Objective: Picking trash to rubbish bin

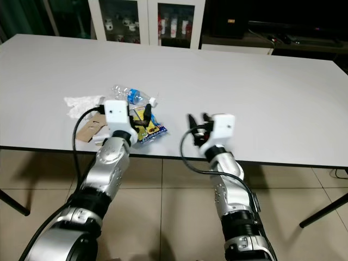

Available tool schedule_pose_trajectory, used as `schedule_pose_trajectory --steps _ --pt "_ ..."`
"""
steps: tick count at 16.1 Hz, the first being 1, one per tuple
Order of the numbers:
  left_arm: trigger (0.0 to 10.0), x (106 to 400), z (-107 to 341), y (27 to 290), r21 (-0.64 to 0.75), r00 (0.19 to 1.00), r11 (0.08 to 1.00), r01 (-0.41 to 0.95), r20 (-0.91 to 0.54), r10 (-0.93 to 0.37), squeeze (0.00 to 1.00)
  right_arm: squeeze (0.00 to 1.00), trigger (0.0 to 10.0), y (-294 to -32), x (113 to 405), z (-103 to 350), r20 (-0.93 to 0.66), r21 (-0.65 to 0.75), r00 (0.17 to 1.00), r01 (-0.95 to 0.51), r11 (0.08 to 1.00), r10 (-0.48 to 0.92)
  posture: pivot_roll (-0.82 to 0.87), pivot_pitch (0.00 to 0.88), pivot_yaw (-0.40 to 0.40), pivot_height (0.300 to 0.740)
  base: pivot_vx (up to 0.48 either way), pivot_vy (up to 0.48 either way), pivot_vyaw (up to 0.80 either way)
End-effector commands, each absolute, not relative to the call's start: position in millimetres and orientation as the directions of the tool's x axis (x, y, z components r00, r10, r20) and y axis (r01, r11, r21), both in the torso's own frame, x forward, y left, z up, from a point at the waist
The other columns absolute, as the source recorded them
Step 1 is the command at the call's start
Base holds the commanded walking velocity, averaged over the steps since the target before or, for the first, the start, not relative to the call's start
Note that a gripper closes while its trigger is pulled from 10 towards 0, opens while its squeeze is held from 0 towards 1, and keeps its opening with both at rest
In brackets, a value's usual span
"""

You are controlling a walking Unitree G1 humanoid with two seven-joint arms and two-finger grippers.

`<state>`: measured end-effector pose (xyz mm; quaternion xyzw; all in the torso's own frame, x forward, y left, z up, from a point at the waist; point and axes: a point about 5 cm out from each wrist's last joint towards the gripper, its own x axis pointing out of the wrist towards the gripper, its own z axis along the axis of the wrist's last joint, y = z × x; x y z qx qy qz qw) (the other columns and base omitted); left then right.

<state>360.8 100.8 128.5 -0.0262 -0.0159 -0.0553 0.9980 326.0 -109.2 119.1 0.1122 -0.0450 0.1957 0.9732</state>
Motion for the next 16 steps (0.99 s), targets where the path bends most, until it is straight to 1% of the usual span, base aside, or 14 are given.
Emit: schedule_pose_trajectory --steps 1,2,3,5,10,11,14,16 --pt "10.0 362 127 99 -0.040 0.994 0.993 0.108 0.024 -0.107 0.00 0.00 10.0 -106 325 123 0.134 0.183 0.889 -0.456 0.871 0.437 -0.01 0.018 -0.069 0.740 0.000 0.000 0.00" --pt "10.0 363 126 100 -0.038 0.995 0.994 0.103 0.018 -0.103 0.00 0.00 10.0 -101 323 123 0.123 0.164 0.855 -0.519 0.839 0.504 -0.01 0.017 -0.068 0.740 0.000 0.000 0.00" --pt "10.0 363 125 101 -0.037 0.995 0.994 0.100 0.015 -0.100 0.00 0.00 10.0 -99 321 123 0.119 0.155 0.839 -0.544 0.825 0.531 -0.01 0.017 -0.068 0.740 0.000 0.000 0.00" --pt "10.0 364 123 105 -0.040 0.997 0.996 0.080 0.006 -0.080 0.00 0.00 10.0 -93 316 123 0.107 0.151 0.780 -0.626 0.765 0.617 -0.01 0.012 -0.067 0.740 0.000 0.000 0.00" --pt "10.0 364 121 104 -0.038 0.996 0.996 0.085 0.001 -0.085 0.00 0.00 10.0 -85 309 122 0.103 0.156 0.712 -0.702 0.695 0.695 -0.01 0.000 -0.062 0.740 0.000 0.000 0.00" --pt "10.0 364 120 102 -0.037 0.996 0.995 0.091 0.001 -0.091 0.00 0.00 10.0 -82 304 123 0.108 0.163 0.667 -0.744 0.649 0.737 -0.02 0.000 -0.061 0.740 0.000 0.000 0.00" --pt "10.0 364 120 101 -0.036 0.996 0.995 0.095 0.001 -0.095 0.00 0.00 10.0 -78 300 124 0.111 0.169 0.624 -0.778 0.604 0.773 -0.01 0.000 -0.060 0.740 0.000 0.000 0.00" --pt "10.0 364 118 102 -0.036 0.996 0.995 0.093 -0.002 -0.094 0.00 0.00 10.0 -74 295 124 0.113 0.171 0.581 -0.810 0.561 0.806 -0.01 0.000 -0.059 0.740 0.000 0.000 0.00"
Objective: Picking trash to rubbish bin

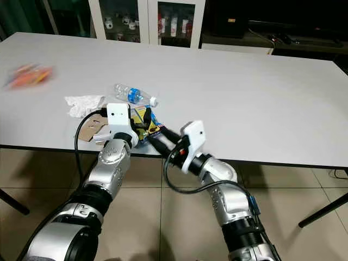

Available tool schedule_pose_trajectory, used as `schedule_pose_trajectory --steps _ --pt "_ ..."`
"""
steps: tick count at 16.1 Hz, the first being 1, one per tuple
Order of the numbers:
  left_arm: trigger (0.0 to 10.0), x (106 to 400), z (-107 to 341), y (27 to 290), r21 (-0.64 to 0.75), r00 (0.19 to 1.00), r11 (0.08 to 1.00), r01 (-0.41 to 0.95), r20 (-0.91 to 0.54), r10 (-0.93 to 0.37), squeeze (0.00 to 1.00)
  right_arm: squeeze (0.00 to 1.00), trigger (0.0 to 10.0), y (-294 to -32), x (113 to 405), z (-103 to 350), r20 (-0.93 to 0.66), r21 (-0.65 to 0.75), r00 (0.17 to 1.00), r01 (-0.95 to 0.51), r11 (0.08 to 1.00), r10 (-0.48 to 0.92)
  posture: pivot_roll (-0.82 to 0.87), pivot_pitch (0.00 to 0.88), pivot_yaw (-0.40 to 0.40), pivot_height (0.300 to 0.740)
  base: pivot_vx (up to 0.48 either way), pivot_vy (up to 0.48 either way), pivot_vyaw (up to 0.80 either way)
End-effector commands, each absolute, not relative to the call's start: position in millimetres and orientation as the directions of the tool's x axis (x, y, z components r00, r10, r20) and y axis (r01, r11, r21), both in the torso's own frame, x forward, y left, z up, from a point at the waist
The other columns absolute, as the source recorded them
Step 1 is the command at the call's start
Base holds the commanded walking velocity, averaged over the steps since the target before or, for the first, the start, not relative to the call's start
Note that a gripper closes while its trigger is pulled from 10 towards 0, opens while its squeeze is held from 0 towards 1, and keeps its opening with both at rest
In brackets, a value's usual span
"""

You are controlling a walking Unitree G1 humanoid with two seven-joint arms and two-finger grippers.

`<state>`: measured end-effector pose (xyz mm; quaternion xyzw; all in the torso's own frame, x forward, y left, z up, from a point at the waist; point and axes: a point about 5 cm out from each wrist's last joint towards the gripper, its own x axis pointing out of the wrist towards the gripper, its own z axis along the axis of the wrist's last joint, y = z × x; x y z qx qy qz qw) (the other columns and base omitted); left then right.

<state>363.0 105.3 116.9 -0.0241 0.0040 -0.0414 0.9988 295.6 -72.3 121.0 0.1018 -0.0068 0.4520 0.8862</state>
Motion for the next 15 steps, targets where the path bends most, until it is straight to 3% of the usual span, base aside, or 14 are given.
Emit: schedule_pose_trajectory --steps 1,15 --pt "10.0 363.8 117.8 101.5 -0.036 0.996 0.995 0.094 -0.002 -0.094 0.00 0.00 10.0 -73.1 293.7 123.7 0.113 0.173 0.578 -0.812 0.557 0.808 -0.01 0.000 -0.059 0.740 0.000 0.000 0.00" --pt "10.0 363.5 116.5 98.8 -0.020 0.994 0.994 0.108 0.002 -0.108 0.00 0.00 10.0 -73.0 292.7 123.4 0.109 0.174 0.576 -0.814 0.555 0.810 -0.01 0.000 -0.062 0.740 0.000 0.000 0.00"
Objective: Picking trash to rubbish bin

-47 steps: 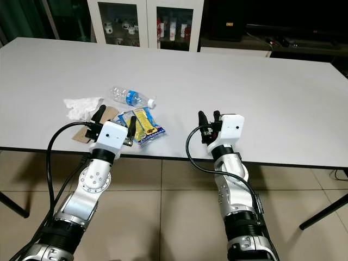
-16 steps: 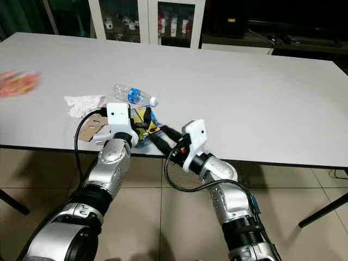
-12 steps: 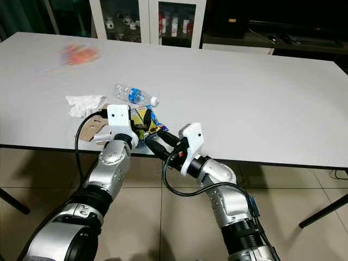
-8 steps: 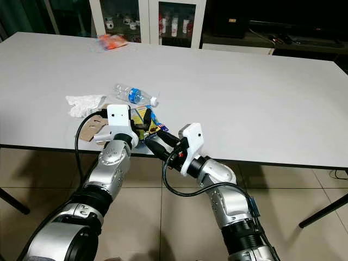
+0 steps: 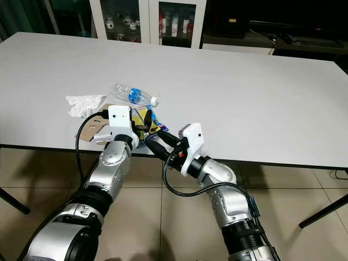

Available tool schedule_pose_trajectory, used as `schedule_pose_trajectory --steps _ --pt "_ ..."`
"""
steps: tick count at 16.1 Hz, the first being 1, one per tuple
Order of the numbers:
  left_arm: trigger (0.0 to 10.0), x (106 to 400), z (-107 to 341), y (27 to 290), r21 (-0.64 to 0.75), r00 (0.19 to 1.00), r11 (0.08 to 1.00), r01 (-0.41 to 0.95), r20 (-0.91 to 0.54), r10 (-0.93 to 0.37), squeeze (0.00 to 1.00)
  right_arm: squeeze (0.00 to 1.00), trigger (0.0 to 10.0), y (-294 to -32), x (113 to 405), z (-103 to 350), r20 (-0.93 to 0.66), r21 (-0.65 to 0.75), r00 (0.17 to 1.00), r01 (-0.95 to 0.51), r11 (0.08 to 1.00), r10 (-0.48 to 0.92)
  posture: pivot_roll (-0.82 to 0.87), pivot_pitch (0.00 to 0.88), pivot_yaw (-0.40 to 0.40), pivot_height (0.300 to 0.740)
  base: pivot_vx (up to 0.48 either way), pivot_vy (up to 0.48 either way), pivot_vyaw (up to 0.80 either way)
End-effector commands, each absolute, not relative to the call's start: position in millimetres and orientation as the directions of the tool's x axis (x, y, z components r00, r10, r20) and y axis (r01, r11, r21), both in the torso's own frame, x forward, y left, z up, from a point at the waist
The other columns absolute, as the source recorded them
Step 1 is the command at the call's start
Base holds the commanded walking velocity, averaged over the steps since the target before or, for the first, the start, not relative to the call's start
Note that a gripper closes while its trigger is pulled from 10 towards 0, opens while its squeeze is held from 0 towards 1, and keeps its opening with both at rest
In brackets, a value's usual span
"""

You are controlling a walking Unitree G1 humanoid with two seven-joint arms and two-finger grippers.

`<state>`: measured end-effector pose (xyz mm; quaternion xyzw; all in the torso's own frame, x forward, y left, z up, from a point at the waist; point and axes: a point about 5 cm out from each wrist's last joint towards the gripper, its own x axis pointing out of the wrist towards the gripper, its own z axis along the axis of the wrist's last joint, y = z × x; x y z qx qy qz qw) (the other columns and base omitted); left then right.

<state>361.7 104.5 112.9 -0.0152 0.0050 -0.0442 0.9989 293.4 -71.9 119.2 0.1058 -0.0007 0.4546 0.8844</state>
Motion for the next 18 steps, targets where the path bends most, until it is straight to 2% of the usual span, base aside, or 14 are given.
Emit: schedule_pose_trajectory --steps 1,18 --pt "10.0 363.7 117.0 98.8 -0.019 0.994 0.994 0.108 0.003 -0.108 0.00 0.00 10.0 -73.0 292.9 123.9 0.110 0.174 0.575 -0.814 0.554 0.810 -0.01 0.000 -0.065 0.740 0.000 0.000 0.00" --pt "10.0 365.5 120.0 102.9 -0.018 0.996 0.996 0.086 0.010 -0.086 0.00 0.00 10.0 -73.5 293.8 125.9 0.116 0.177 0.583 -0.809 0.561 0.804 -0.01 0.005 -0.067 0.740 0.000 0.000 0.00"
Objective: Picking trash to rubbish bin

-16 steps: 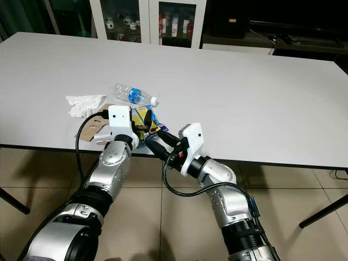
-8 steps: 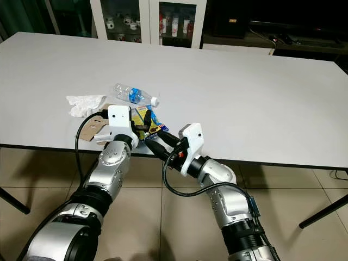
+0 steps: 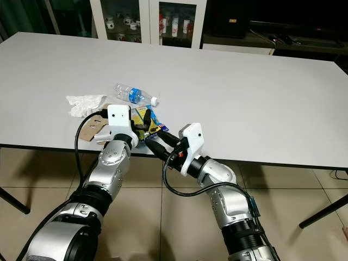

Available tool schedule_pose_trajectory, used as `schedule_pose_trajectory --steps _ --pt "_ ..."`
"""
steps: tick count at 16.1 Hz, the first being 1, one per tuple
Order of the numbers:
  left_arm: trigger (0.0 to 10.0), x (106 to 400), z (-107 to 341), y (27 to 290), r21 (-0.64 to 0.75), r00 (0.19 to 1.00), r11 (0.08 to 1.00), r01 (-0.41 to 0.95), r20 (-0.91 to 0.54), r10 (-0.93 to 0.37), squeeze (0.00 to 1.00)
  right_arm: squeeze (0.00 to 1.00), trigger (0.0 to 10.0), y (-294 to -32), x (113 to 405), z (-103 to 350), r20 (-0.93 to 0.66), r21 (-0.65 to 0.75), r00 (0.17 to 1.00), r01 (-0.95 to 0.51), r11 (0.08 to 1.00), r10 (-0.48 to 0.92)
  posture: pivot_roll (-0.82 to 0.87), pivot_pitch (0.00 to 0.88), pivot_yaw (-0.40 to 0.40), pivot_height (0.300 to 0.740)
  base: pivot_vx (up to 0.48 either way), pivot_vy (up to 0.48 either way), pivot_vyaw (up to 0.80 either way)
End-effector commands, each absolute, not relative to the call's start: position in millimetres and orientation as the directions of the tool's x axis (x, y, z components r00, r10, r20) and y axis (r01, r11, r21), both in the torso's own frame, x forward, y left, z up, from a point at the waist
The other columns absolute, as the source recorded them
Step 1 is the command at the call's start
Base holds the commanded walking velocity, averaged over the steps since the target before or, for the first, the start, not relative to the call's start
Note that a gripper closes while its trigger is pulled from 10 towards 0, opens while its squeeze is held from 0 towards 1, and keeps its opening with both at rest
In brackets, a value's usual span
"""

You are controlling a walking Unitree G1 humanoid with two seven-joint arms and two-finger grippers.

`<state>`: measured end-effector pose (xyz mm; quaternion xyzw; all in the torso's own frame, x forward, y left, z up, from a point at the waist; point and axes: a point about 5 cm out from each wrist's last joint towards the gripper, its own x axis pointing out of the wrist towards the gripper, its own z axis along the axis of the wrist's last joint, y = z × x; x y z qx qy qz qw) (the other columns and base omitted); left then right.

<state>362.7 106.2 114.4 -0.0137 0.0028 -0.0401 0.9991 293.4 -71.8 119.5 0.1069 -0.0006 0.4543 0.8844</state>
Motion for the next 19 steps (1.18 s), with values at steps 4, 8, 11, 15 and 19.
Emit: schedule_pose_trajectory --steps 4,8,11,15,19 --pt "10.0 365.4 120.6 103.0 -0.021 0.997 0.996 0.082 0.014 -0.082 0.00 0.00 10.0 -75.2 293.5 126.0 0.116 0.176 0.587 -0.806 0.565 0.801 -0.01 0.012 -0.070 0.740 0.000 0.000 0.00" --pt "10.0 365.8 122.0 103.6 -0.026 0.997 0.997 0.074 0.019 -0.073 0.00 0.00 10.0 -76.3 293.3 126.3 0.116 0.177 0.587 -0.806 0.565 0.801 -0.01 0.016 -0.073 0.740 0.000 0.000 0.00" --pt "10.0 365.8 123.3 102.9 -0.031 0.997 0.997 0.068 0.025 -0.067 0.00 0.00 10.0 -78.6 292.8 126.4 0.113 0.176 0.588 -0.805 0.566 0.801 -0.01 0.017 -0.078 0.740 0.000 0.000 0.00" --pt "10.0 365.5 122.9 103.1 -0.037 0.998 0.998 0.057 0.025 -0.056 0.00 0.00 10.0 -79.9 292.0 126.4 0.110 0.176 0.583 -0.808 0.562 0.805 -0.02 0.017 -0.085 0.740 0.000 0.000 0.00" --pt "10.0 367.9 129.2 110.8 -0.057 0.999 0.998 -0.020 0.039 0.022 0.00 0.00 10.0 -80.3 291.2 126.9 0.108 0.174 0.575 -0.814 0.554 0.811 -0.02 0.011 -0.088 0.740 0.000 0.000 0.00"
